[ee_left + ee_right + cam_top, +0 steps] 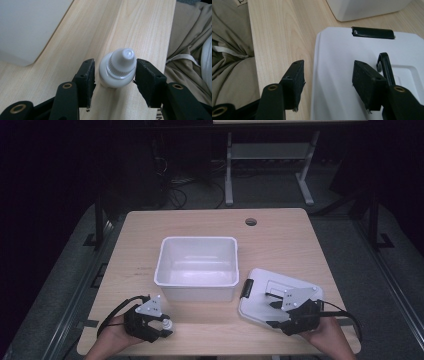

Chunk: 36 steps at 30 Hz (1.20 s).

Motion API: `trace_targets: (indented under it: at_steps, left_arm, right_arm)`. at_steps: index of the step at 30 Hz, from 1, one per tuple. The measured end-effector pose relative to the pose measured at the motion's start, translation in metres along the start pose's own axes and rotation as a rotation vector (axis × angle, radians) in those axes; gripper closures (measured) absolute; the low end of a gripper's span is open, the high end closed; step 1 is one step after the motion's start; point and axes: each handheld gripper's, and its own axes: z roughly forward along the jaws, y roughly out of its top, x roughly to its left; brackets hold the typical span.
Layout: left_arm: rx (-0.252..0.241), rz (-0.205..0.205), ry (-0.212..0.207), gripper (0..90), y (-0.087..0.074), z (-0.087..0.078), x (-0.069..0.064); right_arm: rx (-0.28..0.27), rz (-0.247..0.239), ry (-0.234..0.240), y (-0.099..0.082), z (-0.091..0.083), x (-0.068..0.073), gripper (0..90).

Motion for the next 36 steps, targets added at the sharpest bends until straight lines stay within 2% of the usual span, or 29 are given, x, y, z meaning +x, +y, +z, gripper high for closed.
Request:
trace_targets:
  at_steps: [6, 20, 29, 36]
  left_arm:
    - [0.005, 0.016, 0.004, 58.8, 0.002, 0.001, -0.001]
    - [-0.007, 0.009, 0.010, 59.7, 0.001, -0.003, -0.001]
    - [-0.023, 0.021, 0.019, 59.8, 0.006, -0.015, -0.004]
    - [-0.035, 0.025, 0.017, 59.8, 0.010, -0.030, -0.006]
  right_arm:
    - [0.003, 0.003, 0.001, 0.000, 0.000, 0.000, 42.2]
    - [-0.007, 0.009, 0.007, -0.002, 0.001, -0.002, 42.0]
    - [-0.009, 0.014, 0.007, -0.003, 0.000, -0.002, 41.8]
    - [-0.010, 0.013, 0.006, -0.003, 0.000, -0.002, 41.5]
